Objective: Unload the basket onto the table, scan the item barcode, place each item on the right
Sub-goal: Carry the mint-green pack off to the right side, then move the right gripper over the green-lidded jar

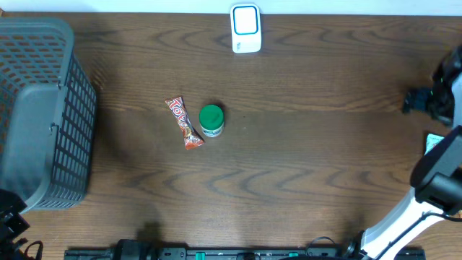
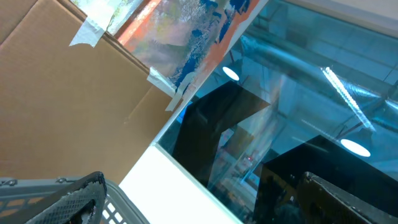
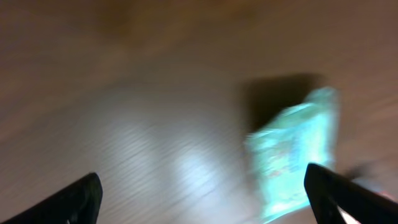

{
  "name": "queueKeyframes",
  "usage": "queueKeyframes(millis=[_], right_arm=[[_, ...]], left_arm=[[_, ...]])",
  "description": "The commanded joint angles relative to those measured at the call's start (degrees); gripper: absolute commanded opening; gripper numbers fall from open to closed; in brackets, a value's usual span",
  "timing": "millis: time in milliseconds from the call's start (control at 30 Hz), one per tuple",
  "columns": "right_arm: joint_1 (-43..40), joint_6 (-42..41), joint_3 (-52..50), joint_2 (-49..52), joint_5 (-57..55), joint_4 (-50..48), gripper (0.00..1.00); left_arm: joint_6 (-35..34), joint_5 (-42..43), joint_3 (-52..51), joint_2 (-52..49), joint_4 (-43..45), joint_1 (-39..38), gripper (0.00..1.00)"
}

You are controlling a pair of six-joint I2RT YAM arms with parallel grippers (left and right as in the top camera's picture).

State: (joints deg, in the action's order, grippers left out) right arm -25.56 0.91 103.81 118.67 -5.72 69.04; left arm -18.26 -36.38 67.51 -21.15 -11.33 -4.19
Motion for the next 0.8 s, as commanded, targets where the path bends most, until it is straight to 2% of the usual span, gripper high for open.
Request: queueKeyframes(millis=[0,133,200,300,367,467,600,700,767], right_arm=[[6.8,-6.0,7.6,-0.3,27.0,6.9,0.99],[14.0,-10.6,8.5,-0.3,47.4,10.7,0.99],[17.9,-15.9,7.7,-0.3,55.8,11.1,0.99],[24.2,-22.6,7.4,-0.3,61.7,10.2,0.96],[28.5,-28.5,7.4,-0.3,61.0,9.4,0.93],[35.0,-42.6,7.4,-0.3,57.2,9.4,0.97],[43.1,-69.2,7.4,-0.3,46.4,8.3,0.98],[48.9,-84.1,7.4,-0.3,36.9,2.0,0.99],[52.1,-90.0,7.4,-0.3,31.2,-1.6,0.99]], left_arm=[[-0.5,-0.1,-0.3,0.1,0.4,0.3,0.98],[-0.5,-0.1,-0.3,0.1,0.4,0.3,0.98],[-0.5,-0.1,-0.3,0.1,0.7,0.3,0.98],[-0.5,-0.1,-0.3,0.1,1.0,0.3,0.98],[-0.5,-0.1,-0.3,0.1,1.2,0.3,0.98],[-0.5,-0.1,-0.3,0.1,1.4,0.3,0.98],[-0.5,-0.1,-0.3,0.1,1.5,0.3,0.98],[-0.5,-0.1,-0.3,0.1,1.8,0.3,0.98],[-0.5,-0.1,-0.3,0.1,2.1,0.3,0.98]])
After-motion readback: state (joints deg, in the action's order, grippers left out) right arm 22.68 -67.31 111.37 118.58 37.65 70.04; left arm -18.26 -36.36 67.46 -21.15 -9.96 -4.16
